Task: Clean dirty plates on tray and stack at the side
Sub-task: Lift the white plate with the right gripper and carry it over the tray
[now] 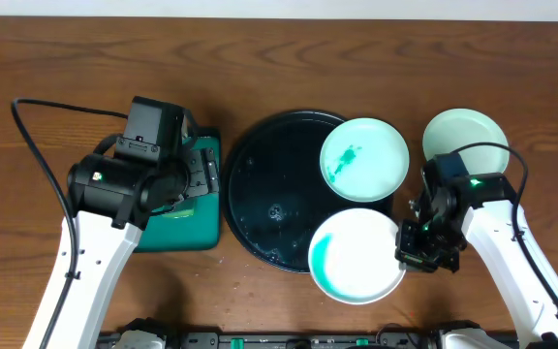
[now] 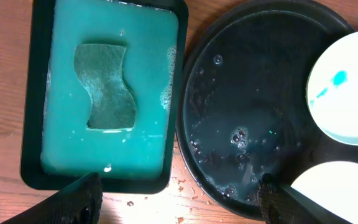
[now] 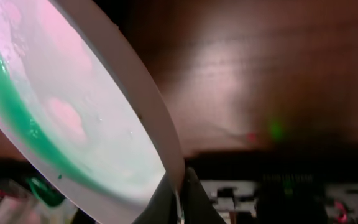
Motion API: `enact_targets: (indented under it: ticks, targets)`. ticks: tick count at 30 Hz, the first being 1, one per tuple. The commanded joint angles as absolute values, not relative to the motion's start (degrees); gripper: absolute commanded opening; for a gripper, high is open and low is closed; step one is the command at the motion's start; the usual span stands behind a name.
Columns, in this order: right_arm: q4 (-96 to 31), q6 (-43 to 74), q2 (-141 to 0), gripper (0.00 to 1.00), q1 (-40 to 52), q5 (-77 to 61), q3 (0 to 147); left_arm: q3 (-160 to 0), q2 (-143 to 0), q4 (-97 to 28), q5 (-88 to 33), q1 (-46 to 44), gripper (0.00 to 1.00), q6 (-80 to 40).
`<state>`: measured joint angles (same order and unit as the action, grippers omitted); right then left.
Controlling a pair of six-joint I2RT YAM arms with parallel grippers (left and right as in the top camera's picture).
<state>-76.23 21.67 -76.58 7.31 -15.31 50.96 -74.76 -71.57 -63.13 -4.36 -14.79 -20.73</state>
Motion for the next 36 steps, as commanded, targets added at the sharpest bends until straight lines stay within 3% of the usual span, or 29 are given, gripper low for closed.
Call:
enact_targets:
  ticks: [1,9,22,27,36]
  targets:
    - [-77.41,18.87,-76.23,0.02,7.51,-22.74,52.23,-75.24,-71.85,-63.48,-4.32,-14.94,0.8,-20.23]
    - [-68.05,16.38,-76.25,0.02,10.33,-34.92,52.21,-75.24,-71.85,-64.07,-4.32,-14.94,0.8,-20.21]
    - [-29.34,17.78,-76.25,0.01,14.9,-34.81,52.42,-75.24,-71.85,-64.1,-4.29,-14.94,0.8,-20.18]
    - [-28.99,18.37,-76.49,0.01,15.88,-28.27,55.86,-75.22,-71.85,-64.1,-4.29,-14.94,0.8,-20.18]
    - [-40.62,13.32,-81.41,0.01,20.75,-11.46,70.32,-75.22,-71.88,-64.2,-4.29,-14.94,0.8,-20.18]
